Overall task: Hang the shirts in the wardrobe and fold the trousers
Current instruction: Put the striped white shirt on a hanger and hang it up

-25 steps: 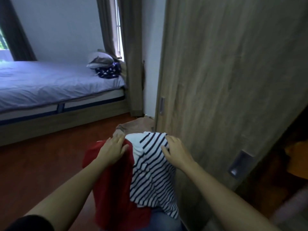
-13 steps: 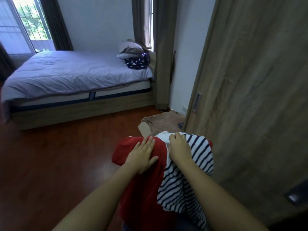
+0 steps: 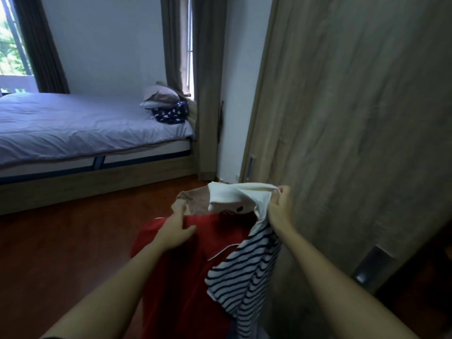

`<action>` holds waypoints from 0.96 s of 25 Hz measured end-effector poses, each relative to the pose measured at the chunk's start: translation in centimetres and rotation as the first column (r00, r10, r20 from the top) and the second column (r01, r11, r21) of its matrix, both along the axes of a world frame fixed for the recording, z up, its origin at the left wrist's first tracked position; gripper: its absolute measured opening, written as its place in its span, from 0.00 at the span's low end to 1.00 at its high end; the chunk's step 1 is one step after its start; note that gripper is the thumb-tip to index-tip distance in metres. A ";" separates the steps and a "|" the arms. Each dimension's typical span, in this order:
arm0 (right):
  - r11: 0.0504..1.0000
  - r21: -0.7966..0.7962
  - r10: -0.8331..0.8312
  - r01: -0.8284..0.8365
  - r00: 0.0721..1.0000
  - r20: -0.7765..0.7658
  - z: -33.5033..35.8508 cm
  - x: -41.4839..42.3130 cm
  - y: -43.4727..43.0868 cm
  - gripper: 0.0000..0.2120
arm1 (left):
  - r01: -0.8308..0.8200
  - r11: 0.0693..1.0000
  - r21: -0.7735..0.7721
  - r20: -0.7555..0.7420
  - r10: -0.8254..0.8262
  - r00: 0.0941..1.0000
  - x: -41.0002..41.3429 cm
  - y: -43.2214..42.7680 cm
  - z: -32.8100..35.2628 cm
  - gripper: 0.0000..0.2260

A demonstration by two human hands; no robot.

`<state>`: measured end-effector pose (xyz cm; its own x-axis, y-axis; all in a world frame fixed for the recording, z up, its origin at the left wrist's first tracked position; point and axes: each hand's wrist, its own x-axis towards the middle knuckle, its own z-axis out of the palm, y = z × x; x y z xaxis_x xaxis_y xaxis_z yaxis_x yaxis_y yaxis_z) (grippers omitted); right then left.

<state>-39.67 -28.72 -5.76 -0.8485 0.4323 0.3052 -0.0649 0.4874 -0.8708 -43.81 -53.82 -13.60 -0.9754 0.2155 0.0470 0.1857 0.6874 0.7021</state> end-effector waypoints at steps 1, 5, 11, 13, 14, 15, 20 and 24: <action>1.000 0.018 -0.004 0.005 0.998 -0.058 1.8 0.8 1.1 0.06 | -0.031 0.980 0.196 -0.044 0.041 0.998 0.8 0.8 1.5 0.38; 1.000 0.023 -0.004 0.010 0.977 -0.213 8.5 4.7 4.5 0.09 | 0.305 0.830 0.466 -0.279 -0.189 0.941 5.2 7.5 7.6 0.47; 0.970 -0.244 -0.053 -0.013 0.964 -0.261 12.8 11.4 9.1 0.11 | 0.550 0.702 0.452 -0.452 -0.351 0.820 8.1 16.5 16.5 0.28; 0.882 -0.471 -0.115 -0.027 0.956 -0.271 13.7 13.7 11.2 0.11 | 0.677 0.643 0.358 -0.385 -0.559 0.735 10.2 18.9 18.2 0.25; 0.827 -0.561 -0.137 -0.042 0.952 -0.272 14.1 15.0 12.1 0.11 | 0.725 0.614 0.311 -0.353 -0.633 0.688 11.5 20.0 18.4 0.26; 0.775 -0.629 -0.137 -0.065 0.954 -0.268 14.3 16.0 12.8 0.11 | 0.759 0.590 0.275 -0.369 -0.664 0.650 12.7 21.1 18.3 0.25; 0.933 -0.334 -0.133 0.131 0.991 0.017 13.9 21.2 16.1 0.19 | 0.721 0.556 0.414 -0.491 -0.530 0.691 16.9 25.0 22.6 0.16; 0.983 0.022 -0.185 0.185 0.982 0.024 12.9 24.1 16.5 0.20 | 0.567 0.667 0.483 -0.222 -0.533 0.817 20.6 28.2 27.2 0.10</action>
<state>-15.55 -12.20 7.13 -0.7621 0.5769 0.2941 0.0502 0.5054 -0.8614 -23.23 -25.64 13.62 -0.6795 0.6391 0.3603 0.4642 -0.0057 0.8857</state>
